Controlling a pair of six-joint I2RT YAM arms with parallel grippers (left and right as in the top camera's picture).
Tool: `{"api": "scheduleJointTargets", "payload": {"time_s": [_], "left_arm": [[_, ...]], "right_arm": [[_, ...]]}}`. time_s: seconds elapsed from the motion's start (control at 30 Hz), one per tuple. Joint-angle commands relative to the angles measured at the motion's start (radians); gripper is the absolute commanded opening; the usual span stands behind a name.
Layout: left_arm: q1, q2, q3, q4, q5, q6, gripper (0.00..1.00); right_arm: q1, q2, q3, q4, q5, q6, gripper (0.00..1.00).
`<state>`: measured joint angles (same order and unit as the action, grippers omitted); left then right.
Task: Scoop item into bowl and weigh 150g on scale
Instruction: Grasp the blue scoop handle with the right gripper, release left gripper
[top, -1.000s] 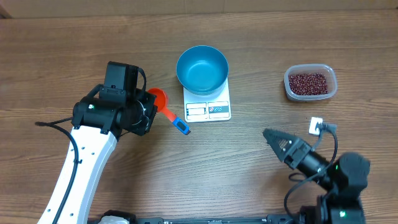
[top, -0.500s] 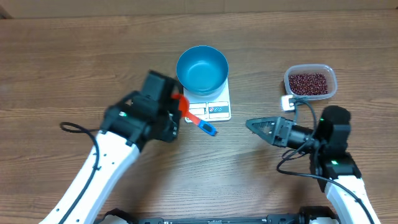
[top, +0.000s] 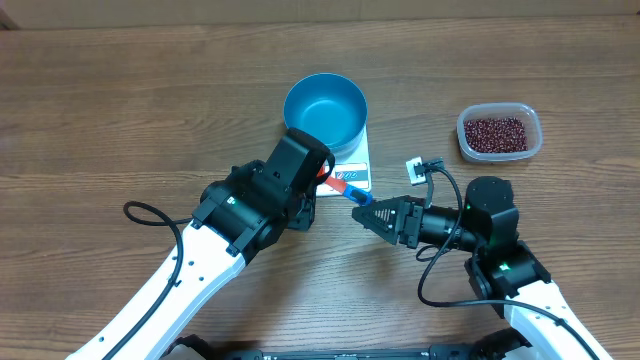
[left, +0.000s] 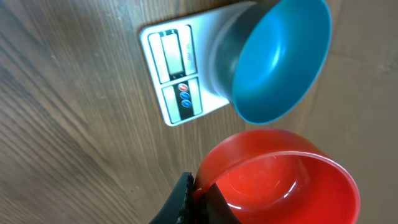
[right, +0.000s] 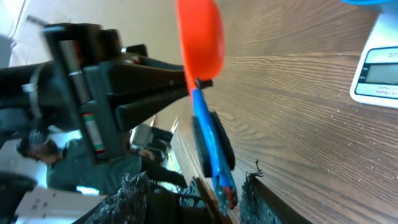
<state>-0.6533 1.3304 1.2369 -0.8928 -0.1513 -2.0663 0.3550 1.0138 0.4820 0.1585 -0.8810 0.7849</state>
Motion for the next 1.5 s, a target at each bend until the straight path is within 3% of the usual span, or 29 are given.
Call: {"api": "scheduleJointTargets", "payload": {"time_s": [0.0,0.3,0.43,0.67,1.47], "left_arm": [[-0.002,-0.007,0.005,0.019,0.007,-0.019,0.04],[-0.002,-0.002,0.005,-0.015,0.088,-0.018,0.04],[-0.002,-0.002,0.005,-0.016,0.093,-0.018,0.04],[-0.002,-0.001,0.004,-0.02,0.093,-0.017,0.04],[-0.003,0.005,0.004,-0.019,0.122,-0.005,0.04]], "right_arm": [[0.042,-0.003,0.014,0.038,0.132,0.083,0.49],[0.065,-0.003,0.014,0.148,0.223,0.083,0.48],[0.065,-0.003,0.014,0.151,0.222,0.084,0.43],[0.065,-0.003,0.014,0.151,0.211,0.113,0.23],[0.065,0.027,0.014,0.146,0.199,0.113,0.17]]}}
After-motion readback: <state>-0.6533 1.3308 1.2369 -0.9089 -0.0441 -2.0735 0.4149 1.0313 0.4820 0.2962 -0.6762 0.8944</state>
